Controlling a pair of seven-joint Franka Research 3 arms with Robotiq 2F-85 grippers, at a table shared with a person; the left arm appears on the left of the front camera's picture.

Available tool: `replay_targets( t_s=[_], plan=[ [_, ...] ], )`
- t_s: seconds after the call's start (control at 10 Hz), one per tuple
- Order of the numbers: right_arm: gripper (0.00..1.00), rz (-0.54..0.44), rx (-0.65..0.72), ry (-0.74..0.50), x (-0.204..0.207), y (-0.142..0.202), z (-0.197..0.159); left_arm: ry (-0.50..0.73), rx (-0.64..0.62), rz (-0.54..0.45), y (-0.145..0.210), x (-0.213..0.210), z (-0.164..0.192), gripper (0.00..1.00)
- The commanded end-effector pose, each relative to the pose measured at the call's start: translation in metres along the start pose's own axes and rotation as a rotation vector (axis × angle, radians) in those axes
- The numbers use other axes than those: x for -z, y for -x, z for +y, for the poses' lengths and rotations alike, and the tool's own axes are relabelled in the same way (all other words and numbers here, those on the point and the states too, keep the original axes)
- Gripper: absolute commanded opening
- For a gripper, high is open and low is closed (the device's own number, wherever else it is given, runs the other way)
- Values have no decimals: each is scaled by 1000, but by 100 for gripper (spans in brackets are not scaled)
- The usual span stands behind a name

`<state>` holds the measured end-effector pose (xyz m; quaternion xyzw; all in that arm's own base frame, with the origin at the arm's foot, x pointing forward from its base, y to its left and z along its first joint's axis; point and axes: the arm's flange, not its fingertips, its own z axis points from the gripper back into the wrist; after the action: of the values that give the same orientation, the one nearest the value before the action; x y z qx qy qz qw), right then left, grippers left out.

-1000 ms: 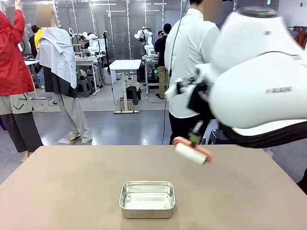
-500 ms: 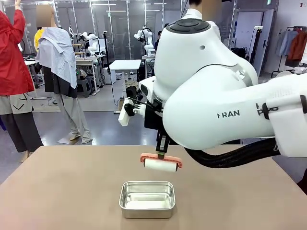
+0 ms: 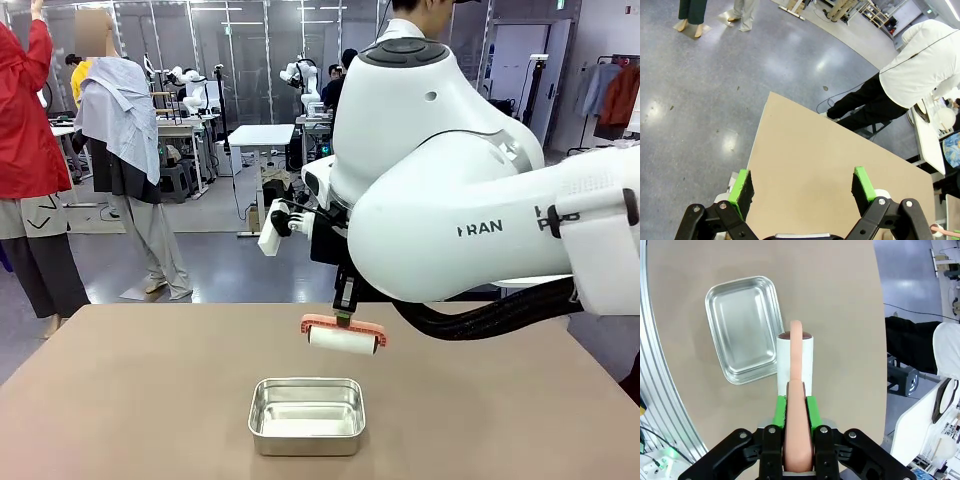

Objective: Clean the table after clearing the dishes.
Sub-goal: Place the Lint Roller back on top of the Airtight Container.

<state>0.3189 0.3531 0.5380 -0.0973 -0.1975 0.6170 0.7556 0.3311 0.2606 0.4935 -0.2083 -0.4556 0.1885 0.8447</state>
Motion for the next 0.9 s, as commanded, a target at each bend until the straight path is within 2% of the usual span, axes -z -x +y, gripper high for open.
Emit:
replay_targets(
  t_s=[0.0,0.3,0.5,0.7,0.8],
  plan=[
    [20,14,-63,-85,4,-4,-2,7,3,10,-2,-3,0,100],
    [20,21,-89,-243,34,-27,-16,7,3,10,-2,-3,0,100],
    [20,4,-175,-330,59,-46,-24,7,3,10,-2,-3,0,100],
    [20,48,-235,-387,87,-59,-31,7,3,10,-2,-3,0,100],
    [20,79,-220,-402,101,-63,-37,7,3,10,-2,-3,0,100]
  ],
)
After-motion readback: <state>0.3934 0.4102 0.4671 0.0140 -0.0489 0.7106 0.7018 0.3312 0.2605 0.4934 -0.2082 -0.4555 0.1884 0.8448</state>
